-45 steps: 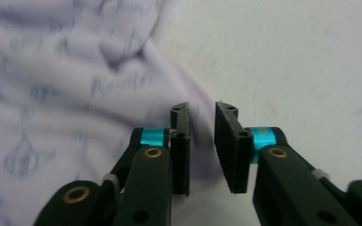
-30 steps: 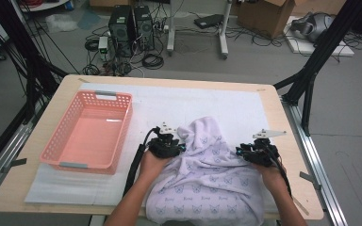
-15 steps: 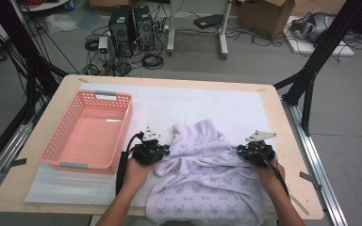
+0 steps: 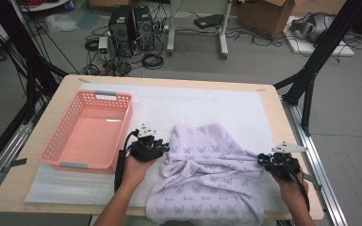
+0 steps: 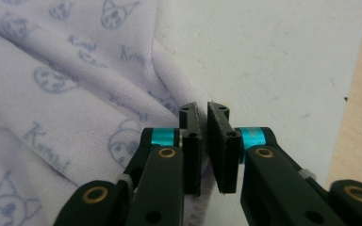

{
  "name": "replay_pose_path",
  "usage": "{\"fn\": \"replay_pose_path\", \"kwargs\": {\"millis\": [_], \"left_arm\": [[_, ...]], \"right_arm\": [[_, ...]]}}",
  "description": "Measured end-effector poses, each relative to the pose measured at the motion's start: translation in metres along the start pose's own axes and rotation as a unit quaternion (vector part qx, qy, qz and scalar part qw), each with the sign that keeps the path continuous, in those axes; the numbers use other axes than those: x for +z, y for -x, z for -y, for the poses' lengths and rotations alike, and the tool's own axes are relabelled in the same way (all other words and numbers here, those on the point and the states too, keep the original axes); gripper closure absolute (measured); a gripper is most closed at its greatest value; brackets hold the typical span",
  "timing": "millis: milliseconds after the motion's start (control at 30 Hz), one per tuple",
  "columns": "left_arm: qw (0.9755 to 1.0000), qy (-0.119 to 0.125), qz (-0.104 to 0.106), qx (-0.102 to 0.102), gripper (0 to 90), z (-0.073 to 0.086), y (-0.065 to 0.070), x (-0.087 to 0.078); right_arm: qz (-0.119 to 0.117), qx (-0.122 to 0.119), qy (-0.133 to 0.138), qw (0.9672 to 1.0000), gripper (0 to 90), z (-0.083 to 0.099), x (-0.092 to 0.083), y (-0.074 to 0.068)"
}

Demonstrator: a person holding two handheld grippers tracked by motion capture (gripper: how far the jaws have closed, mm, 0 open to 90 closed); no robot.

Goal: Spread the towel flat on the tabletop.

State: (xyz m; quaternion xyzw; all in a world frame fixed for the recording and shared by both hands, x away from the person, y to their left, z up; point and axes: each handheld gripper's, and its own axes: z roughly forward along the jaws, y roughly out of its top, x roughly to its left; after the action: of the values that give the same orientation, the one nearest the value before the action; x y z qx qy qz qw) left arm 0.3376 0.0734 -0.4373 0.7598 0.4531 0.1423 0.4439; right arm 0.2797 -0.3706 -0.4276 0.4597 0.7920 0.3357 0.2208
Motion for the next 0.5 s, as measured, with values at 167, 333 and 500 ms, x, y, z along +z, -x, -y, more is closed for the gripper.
{"fn": "replay_pose_path", "kwargs": {"millis": [167,333,500], "left_arm": [[0.9989,-0.018,-0.011,-0.041,56.0,-0.005,-0.001,0.027],[0.9994,-0.029,-0.015,0.012,51.7,-0.011,0.019,0.04],[0.9985,-0.031,-0.018,0.043,72.6,-0.011,0.03,0.044]], "right_arm": [[-0.012,0.027,0.05,0.9983,71.5,-0.004,-0.01,0.008],[-0.007,0.028,0.05,0.9983,69.7,-0.009,-0.008,0.014],[-0.015,0.037,0.043,0.9983,67.7,-0.011,0.001,0.02]]}}
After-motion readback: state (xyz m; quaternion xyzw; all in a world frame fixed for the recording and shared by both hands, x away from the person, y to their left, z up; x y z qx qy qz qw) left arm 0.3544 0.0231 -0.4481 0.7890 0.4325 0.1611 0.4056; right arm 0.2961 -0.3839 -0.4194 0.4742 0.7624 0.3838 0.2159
